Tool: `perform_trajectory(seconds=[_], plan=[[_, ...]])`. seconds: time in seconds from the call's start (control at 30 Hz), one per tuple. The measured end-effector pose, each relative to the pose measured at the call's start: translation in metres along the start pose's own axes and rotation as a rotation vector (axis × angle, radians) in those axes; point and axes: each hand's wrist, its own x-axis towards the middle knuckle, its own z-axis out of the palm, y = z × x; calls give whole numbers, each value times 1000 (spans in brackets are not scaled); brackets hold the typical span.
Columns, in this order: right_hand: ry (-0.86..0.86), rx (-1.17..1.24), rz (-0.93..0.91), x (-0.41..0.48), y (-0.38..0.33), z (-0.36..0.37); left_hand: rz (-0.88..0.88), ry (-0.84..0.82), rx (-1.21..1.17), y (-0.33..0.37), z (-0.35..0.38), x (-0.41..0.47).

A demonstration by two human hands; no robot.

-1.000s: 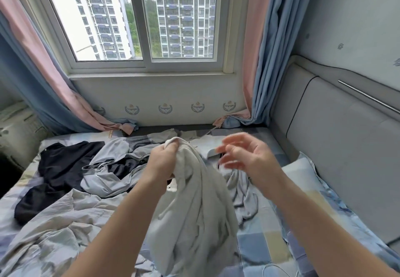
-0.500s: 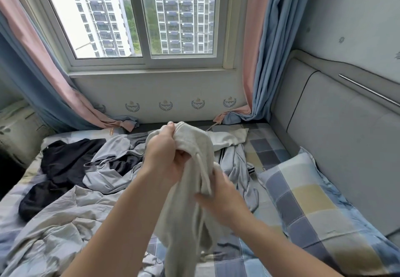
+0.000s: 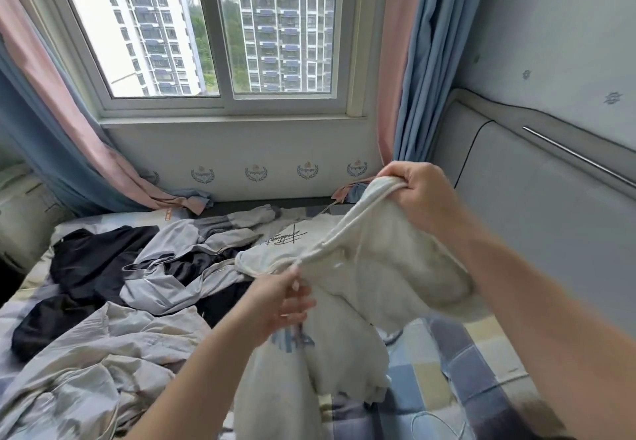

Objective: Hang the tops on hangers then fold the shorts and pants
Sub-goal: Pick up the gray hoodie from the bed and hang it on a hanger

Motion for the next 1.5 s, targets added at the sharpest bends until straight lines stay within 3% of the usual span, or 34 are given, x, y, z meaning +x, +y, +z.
perform_trajectory(seconds=[0.17, 0.3, 0.47, 0.6, 0.67, 0.73, 0.83, 0.97, 1.1, 1.17, 1.27, 1.33, 1.5], plan=[[-209, -94, -128, 14, -28, -3, 364, 9, 501, -8, 16, 0], [-309, -102, -193, 25, -49, -7, 507, -142, 495, -7, 41, -4], [-321, -97, -186, 32, -58, -5, 710, 39, 545, -6, 58, 0], [-307, -146, 10, 36, -39, 1, 552, -111, 317, -5, 56, -6], [-421, -202, 157, 31, -28, 2, 442, -118, 159, -4, 50, -9], [-523, -195, 191, 20, -22, 6, 359, -108, 0, -1, 43, -9], [-428, 1, 129, 0, -17, 14, 277, -58, -176, 8, 34, -12], [-360, 177, 213, -31, -3, 26, 280, 15, -273, 14, 23, -11], [-459, 138, 577, -67, 28, 54, 219, 104, -493, 17, 17, -8], [-567, 101, 808, -83, 39, 73, 182, 76, -521, 18, 18, -10], [-707, 311, 1060, -99, 45, 97, 166, 5, -470, 17, 23, -16], [-745, 484, 1135, -102, 43, 109, 169, -50, -445, 17, 28, -23], [-577, 817, 1169, -95, 35, 120, 228, -117, -357, 15, 29, -31]])
